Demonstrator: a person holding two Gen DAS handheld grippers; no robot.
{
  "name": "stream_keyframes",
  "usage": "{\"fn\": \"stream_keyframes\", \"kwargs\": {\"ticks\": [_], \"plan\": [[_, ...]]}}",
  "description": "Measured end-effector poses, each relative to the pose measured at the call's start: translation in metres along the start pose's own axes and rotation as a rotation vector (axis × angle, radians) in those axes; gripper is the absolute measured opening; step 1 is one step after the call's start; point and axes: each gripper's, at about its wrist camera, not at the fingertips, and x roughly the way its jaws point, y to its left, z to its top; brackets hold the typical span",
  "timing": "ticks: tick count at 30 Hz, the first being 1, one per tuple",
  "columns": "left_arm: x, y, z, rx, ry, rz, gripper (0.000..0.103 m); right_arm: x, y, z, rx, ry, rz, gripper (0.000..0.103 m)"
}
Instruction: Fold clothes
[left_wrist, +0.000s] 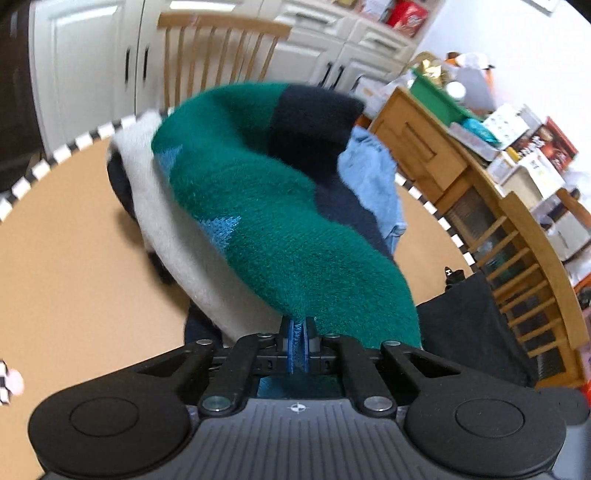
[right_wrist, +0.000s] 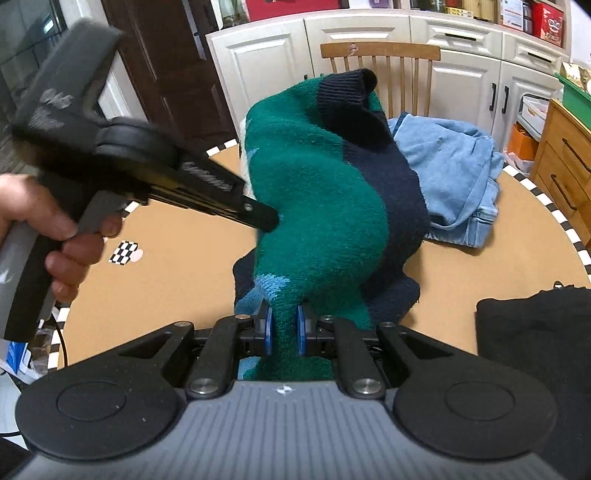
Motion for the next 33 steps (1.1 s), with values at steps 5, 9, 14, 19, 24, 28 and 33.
{"fn": "stream_keyframes", "kwargs": {"ticks": [5,9,14,19,24,28,33], "plan": [[-0.031,0.012,-0.013,0.016,-0.015,-0.008,0.005,-0.007,0.025,-0.003,-0.099,-0.002,0.059,0.013],[-0.053,0.027,-0.028,-0.024,-0.009,-0.046,0.005,-0.007,0.053,-0.013,-0.178,0.018,0.118,0.013],[-0.061,0.055,-0.063,-0.098,0.050,-0.057,0.005,-0.005,0.080,-0.038,-0.222,0.103,0.203,0.013],[-0.064,0.056,-0.120,-0.055,0.158,-0.020,0.005,-0.006,0.098,-0.077,-0.221,0.225,0.317,0.013],[-0.051,0.060,-0.159,-0.041,0.239,0.022,0.005,-0.001,0.096,-0.094,-0.165,0.338,0.317,0.020],[-0.078,0.059,-0.138,-0.038,0.179,-0.021,0.010,-0.034,0.075,-0.065,-0.118,0.253,0.276,0.054],[-0.111,0.027,-0.080,0.181,0.006,0.061,0.081,-0.068,0.046,-0.029,-0.148,0.040,0.135,0.067]]}}
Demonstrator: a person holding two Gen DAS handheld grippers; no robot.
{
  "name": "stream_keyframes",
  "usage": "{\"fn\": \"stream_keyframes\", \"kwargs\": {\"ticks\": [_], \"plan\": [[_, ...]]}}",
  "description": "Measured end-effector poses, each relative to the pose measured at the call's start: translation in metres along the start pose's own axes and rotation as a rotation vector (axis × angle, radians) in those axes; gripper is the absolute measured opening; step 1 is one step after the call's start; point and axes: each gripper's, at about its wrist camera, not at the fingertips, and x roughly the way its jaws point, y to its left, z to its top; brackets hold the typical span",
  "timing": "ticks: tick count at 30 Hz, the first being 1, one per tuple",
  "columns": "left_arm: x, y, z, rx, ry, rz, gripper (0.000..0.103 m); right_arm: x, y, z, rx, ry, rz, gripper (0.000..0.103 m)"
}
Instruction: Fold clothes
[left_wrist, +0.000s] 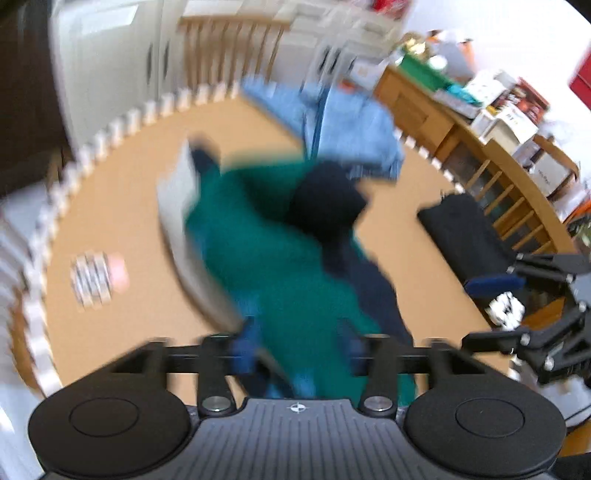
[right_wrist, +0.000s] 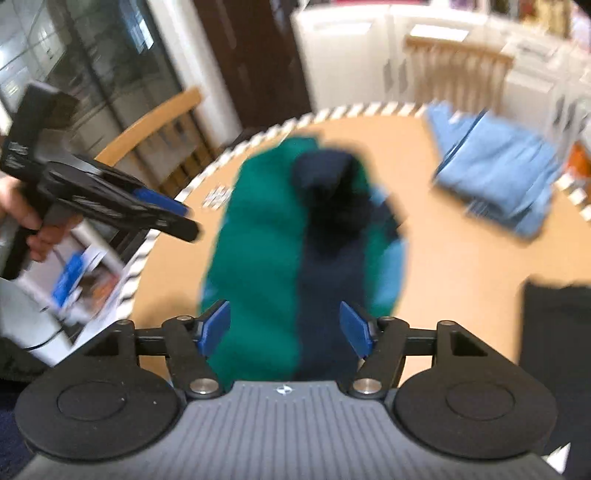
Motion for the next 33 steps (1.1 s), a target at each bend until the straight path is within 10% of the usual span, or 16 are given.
{"fn": "stream_keyframes", "kwargs": {"ticks": [4,10,13,15,23,33], "plan": [[0.010,-0.020,0.046,0.316,-0.089,0.031,0.091,0.010,-0.026,0.004,0.180,-0.047,-0.038,0.067],[0.083,-0.058,0.042,0.978,0.091,0.036,0.073,0.010,-0.036,-0.021,0.348,-0.071,0.002,0.068],[0.102,-0.058,0.029,1.119,0.183,-0.031,0.061,0.008,-0.037,-0.031,0.384,-0.065,-0.011,0.068],[0.112,-0.052,0.021,1.089,0.242,-0.054,0.019,0.003,-0.041,-0.034,0.407,-0.081,-0.030,0.067],[0.023,0.004,0.011,0.631,0.214,-0.106,0.009,-0.012,-0.059,-0.033,0.428,-0.149,-0.079,0.069],[-0.087,0.114,-0.119,0.214,0.358,0.062,0.007,0.036,-0.045,0.011,0.255,-0.081,-0.062,0.069]]}}
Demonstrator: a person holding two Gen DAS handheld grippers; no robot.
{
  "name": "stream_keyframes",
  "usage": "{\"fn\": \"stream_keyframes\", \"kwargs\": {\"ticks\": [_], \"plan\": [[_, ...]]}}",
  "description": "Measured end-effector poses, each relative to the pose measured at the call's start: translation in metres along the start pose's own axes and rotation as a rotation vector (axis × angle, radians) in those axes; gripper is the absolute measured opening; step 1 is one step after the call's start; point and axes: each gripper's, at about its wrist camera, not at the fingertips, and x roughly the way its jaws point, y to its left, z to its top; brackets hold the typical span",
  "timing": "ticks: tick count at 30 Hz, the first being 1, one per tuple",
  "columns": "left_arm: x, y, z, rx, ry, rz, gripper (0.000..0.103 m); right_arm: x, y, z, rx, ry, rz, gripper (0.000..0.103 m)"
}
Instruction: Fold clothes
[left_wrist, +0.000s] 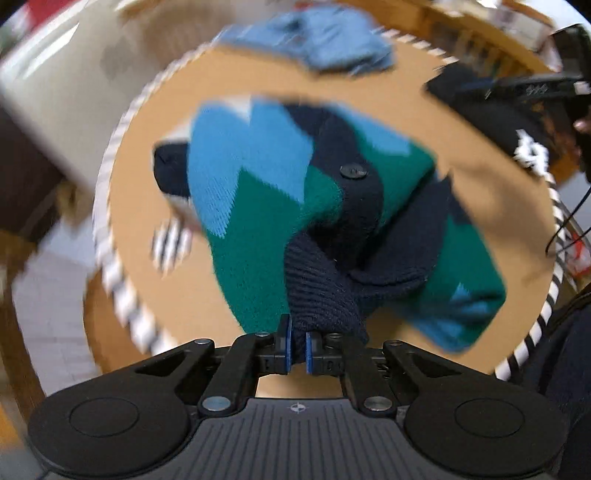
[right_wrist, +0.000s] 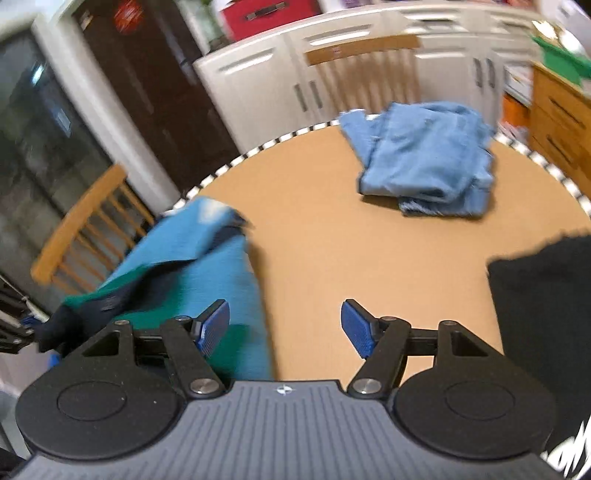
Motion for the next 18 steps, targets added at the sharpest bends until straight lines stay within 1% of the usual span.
{"fn": "stream_keyframes", "kwargs": {"ticks": [2,3,5,6,7,8,10,12,13,14,15,16,18], "plan": [[0.006,0.004,-0.024,-0.048,0.027,-0.006,0.007,0.013,0.008,0.007,-0.012,0.025,0.016,0.071],[0.009,0.005,-0.035,-0.074,0.037,-0.016,0.007,0.022,0.011,0.011,-0.008,0.043,0.042,0.073],[0.016,0.006,-0.045,-0.113,0.041,-0.034,0.007,0.041,0.018,0.018,0.006,0.082,0.109,0.076],[0.017,0.008,-0.051,-0.138,0.037,-0.045,0.007,0.052,0.022,0.020,0.013,0.104,0.152,0.085],[0.016,0.011,-0.054,-0.169,0.029,-0.053,0.007,0.064,0.024,0.021,0.020,0.133,0.199,0.087],[0.014,0.014,-0.054,-0.189,0.015,-0.058,0.007,0.079,0.027,0.020,0.033,0.181,0.211,0.087],[0.009,0.019,-0.051,-0.221,-0.016,-0.065,0.007,0.112,0.030,0.014,0.068,0.313,0.216,0.087],[0.005,0.025,-0.048,-0.252,-0.047,-0.072,0.007,0.140,0.024,0.002,0.191,0.422,0.229,0.085],[0.001,0.029,-0.046,-0.272,-0.068,-0.080,0.007,0.149,0.020,-0.004,0.276,0.456,0.266,0.052],[-0.003,0.034,-0.044,-0.292,-0.092,-0.089,0.007,0.157,0.016,-0.010,0.353,0.480,0.301,0.024],[-0.006,0.039,-0.040,-0.312,-0.113,-0.095,0.007,0.158,0.016,-0.013,0.409,0.476,0.333,0.013],[-0.009,0.042,-0.034,-0.323,-0.140,-0.092,0.007,0.158,0.016,-0.013,0.444,0.462,0.355,0.012],[-0.018,0.050,-0.018,-0.339,-0.208,-0.082,0.007,0.143,0.022,0.004,0.399,0.371,0.358,0.011]]}}
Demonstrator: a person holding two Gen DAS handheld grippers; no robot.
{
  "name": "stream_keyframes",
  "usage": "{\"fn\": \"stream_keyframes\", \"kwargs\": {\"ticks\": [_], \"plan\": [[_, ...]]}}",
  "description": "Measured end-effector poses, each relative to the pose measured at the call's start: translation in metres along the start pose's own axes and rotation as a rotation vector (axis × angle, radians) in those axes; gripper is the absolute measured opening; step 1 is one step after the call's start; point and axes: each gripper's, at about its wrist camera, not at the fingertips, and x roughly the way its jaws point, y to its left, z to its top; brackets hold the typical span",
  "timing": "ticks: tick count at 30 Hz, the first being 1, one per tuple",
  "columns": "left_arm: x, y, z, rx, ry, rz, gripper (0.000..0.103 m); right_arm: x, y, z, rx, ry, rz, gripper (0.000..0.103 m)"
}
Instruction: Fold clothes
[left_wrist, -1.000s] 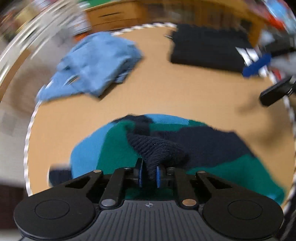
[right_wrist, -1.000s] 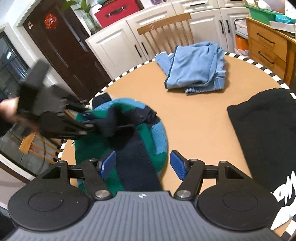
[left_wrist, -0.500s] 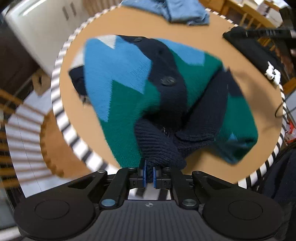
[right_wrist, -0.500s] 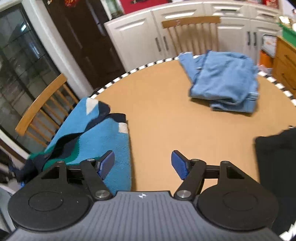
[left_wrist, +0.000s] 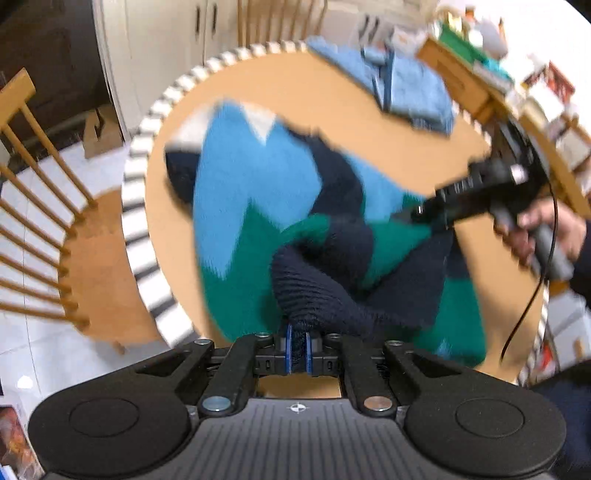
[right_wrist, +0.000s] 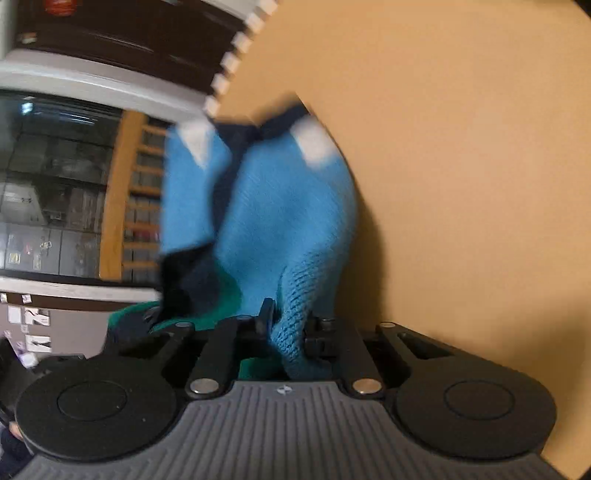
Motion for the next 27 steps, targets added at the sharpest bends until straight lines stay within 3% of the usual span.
{"fn": "stream_keyframes", "kwargs": {"ticks": [5,9,13,17,21,24,27], "plan": [[-0.046,0.003,0.064,-0.037,-0.235,-0.029,0.007,-0.061,0.052,0.052,-0.112,-0.192,0.053,0.010],[-0.118,-0.013,0.110,-0.008,-0.494,-0.046,0.007,-0.125,0.111,0.095,-0.232,-0.364,0.088,0.010],[-0.178,-0.048,0.113,0.089,-0.686,-0.110,0.008,-0.186,0.156,0.096,-0.405,-0.462,0.039,0.010],[-0.166,-0.077,0.080,0.113,-0.562,-0.278,0.008,-0.200,0.133,0.069,-0.425,-0.393,-0.044,0.010],[-0.086,-0.091,0.028,0.094,-0.210,-0.411,0.008,-0.178,0.066,0.028,-0.303,-0.256,-0.114,0.010],[-0.031,-0.093,-0.019,0.036,0.076,-0.403,0.008,-0.142,0.012,-0.012,-0.172,-0.115,-0.157,0.010],[-0.001,-0.092,-0.053,-0.013,0.265,-0.401,0.006,-0.103,-0.013,-0.053,-0.125,0.034,-0.176,0.011]]}}
